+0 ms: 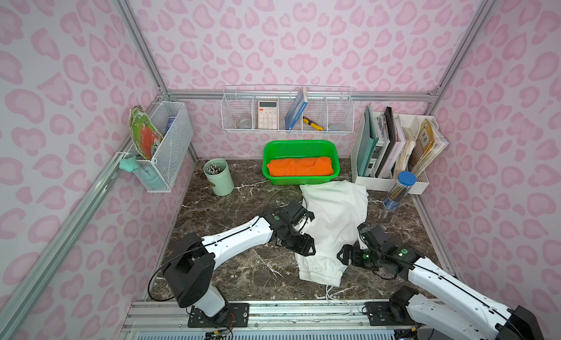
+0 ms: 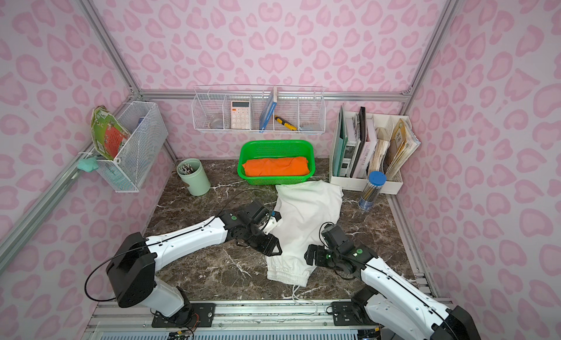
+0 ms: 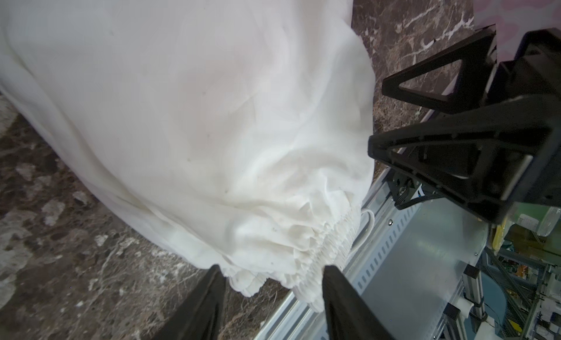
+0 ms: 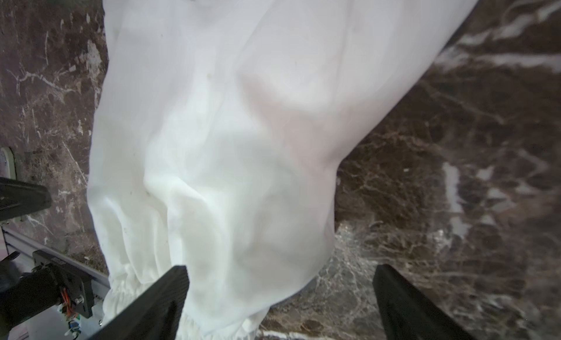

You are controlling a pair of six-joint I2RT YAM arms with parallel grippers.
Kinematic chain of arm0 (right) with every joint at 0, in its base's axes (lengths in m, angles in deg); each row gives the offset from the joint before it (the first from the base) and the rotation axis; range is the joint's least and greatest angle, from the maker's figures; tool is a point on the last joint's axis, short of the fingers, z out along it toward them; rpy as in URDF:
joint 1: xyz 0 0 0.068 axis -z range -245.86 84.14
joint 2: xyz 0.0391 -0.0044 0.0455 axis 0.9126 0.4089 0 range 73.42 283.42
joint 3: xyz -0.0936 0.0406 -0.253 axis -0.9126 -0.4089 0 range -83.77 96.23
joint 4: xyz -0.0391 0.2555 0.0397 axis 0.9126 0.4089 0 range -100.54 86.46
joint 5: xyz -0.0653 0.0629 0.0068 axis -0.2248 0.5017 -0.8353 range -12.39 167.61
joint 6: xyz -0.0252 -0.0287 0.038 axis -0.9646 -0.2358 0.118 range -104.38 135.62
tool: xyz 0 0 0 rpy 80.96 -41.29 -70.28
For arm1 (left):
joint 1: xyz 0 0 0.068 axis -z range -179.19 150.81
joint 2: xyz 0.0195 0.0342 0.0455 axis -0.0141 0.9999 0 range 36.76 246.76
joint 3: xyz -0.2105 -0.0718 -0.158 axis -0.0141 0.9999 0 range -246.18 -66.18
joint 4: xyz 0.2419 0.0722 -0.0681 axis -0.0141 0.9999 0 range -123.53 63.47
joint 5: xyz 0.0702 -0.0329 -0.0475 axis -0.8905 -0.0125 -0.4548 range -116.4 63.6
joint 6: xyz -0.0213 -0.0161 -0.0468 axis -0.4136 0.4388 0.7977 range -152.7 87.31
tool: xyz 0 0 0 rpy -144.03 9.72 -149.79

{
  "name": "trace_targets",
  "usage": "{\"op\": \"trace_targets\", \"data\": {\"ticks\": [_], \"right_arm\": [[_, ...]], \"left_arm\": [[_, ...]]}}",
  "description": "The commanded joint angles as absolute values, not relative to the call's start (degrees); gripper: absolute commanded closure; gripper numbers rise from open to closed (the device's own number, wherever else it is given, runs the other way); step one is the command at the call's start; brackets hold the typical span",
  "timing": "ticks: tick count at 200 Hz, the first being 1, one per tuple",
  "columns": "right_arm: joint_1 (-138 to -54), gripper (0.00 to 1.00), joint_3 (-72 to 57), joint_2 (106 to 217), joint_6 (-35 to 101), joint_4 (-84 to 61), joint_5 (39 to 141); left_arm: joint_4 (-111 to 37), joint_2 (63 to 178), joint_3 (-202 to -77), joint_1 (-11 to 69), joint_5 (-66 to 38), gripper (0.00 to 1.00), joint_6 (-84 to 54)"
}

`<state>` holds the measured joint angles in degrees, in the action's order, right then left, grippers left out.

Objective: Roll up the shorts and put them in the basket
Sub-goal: Roll the shorts at the center of the board.

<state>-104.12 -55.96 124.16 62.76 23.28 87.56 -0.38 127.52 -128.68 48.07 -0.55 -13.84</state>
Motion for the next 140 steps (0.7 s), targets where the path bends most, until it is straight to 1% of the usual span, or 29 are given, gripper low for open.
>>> {"op": "trace_targets", "data": {"ticks": [1, 14, 27, 33, 42, 51, 94, 140], "right_arm": [[-107.3, 0.02, -57.2, 123.8, 67.5, 25.9, 90.5], [-109.9, 0.02, -58.3, 124.3, 69.9, 24.9, 91.2], [-112.4, 0.02, -59.6, 124.9, 72.5, 23.4, 91.9], [-113.1, 0.02, -60.5, 125.1, 73.8, 22.2, 92.7], [-114.1, 0.02, -61.9, 125.5, 75.4, 20.2, 94.2], [-115.2, 0.02, -63.0, 125.5, 77.4, 18.3, 94.7], [-116.5, 0.02, -69.0, 123.8, 83.7, 10.0, 96.3], [-116.4, 0.02, -73.8, 121.0, 87.1, 5.7, 96.4]], "left_arm": [[0.1, 129.1, -128.3, 49.1, 0.1, 0.46, -14.2], [-1.1, 130.3, -127.7, 49.1, -0.2, 0.52, -13.3], [-1.6, 132.3, -127.4, 49.1, -0.7, 0.64, -12.8], [-1.5, 133.2, -127.3, 49.1, -1.1, 0.71, -12.7], [-1.0, 134.8, -127.3, 49.1, -1.9, 0.87, -12.3], [-0.3, 136.4, -127.5, 49.1, -2.8, 1.00, -12.0], [-0.2, 141.8, -127.2, 48.1, -2.6, 1.00, -10.6], [-0.4, 143.1, -126.7, 44.1, -0.5, 1.00, -8.8]]}}
